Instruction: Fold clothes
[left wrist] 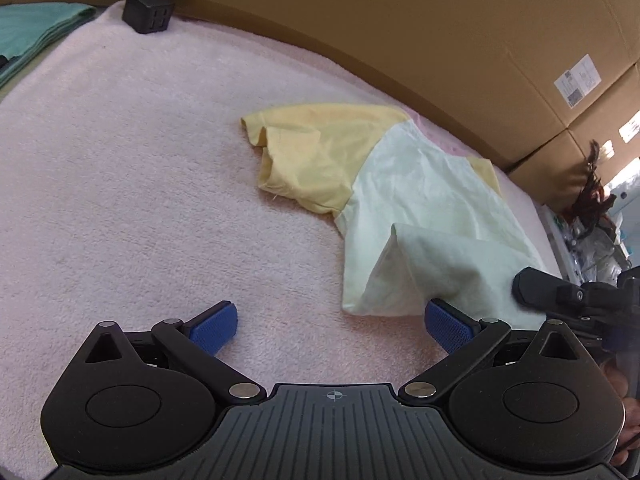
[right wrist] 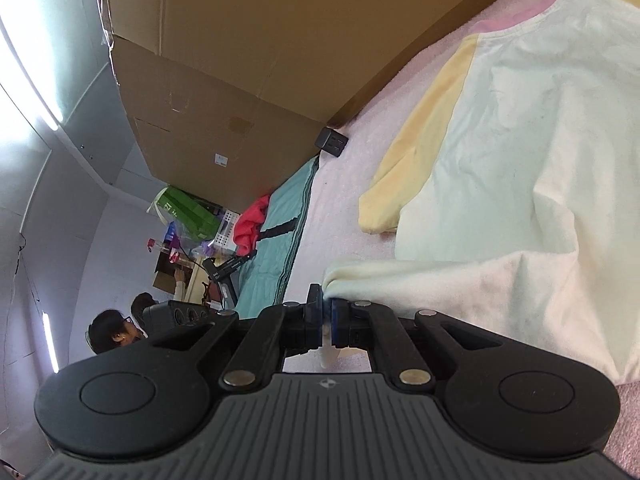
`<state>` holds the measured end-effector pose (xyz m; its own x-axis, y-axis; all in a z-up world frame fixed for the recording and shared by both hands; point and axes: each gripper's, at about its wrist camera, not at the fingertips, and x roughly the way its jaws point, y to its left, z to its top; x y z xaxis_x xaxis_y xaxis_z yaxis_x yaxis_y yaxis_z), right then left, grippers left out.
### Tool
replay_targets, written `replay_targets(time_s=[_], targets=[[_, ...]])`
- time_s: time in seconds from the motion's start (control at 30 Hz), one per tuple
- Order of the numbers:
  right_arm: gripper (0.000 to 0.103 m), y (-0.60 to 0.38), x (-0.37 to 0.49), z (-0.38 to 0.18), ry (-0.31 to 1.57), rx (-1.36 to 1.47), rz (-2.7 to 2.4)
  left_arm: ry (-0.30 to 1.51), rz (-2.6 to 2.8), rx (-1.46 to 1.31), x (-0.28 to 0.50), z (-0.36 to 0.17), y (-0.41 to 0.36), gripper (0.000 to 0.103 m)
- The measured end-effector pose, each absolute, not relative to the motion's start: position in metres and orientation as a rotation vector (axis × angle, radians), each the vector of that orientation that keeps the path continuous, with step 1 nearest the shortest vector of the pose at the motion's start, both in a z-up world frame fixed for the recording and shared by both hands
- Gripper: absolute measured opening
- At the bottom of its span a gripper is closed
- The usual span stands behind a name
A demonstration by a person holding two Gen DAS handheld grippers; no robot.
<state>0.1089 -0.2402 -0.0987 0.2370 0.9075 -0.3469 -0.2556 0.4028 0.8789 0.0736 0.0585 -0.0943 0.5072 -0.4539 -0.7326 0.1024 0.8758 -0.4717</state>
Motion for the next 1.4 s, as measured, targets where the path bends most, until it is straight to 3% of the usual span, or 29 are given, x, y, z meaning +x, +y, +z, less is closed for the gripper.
replay_targets(time_s=[0.17, 0.6, 0.73, 0.8, 1.0, 1.13, 1.3, 1.37, 1.4], targets=[[0.005, -0.249, 0.111, -0.1, 1.015, 0.85, 0.933, 1.027, -0.351, -0.44, 0.075, -0.095, 0.059, 0.103], [0.005, -0.263, 0.111, -0.106, 1.007, 0.968, 0.972, 1.131, -0.526, -0.862, 0.076, -0.113, 0.073, 0.103], [0.006, -0.265, 0.11, -0.109, 1.014, 0.978, 0.969, 1.076, -0.578, -0.94, 0.074, -0.112, 0.069, 0.103], [0.007, -0.266, 0.11, -0.11, 1.017, 0.987, 0.971, 1.044, -0.608, -0.97, 0.072, -0.11, 0.068, 0.098], [0.007, -0.265, 0.107, -0.12, 1.042, 1.015, 0.963, 1.039, -0.71, -1.006, 0.07, -0.106, 0.049, 0.066], [0.007, -0.265, 0.106, -0.127, 1.057, 1.031, 0.945, 1.015, -0.719, -0.992, 0.068, -0.102, 0.044, 0.029], [0.006, -0.268, 0.104, -0.128, 1.056, 1.045, 0.938, 0.981, -0.708, -0.94, 0.061, -0.093, 0.044, 0.023], [0.007, -0.269, 0.105, -0.128, 1.052, 1.049, 0.924, 0.967, -0.704, -0.931, 0.058, -0.09, 0.047, 0.006], [0.01, -0.27, 0.105, -0.129, 1.049, 1.051, 0.911, 0.961, -0.71, -0.929, 0.056, -0.089, 0.05, 0.004]])
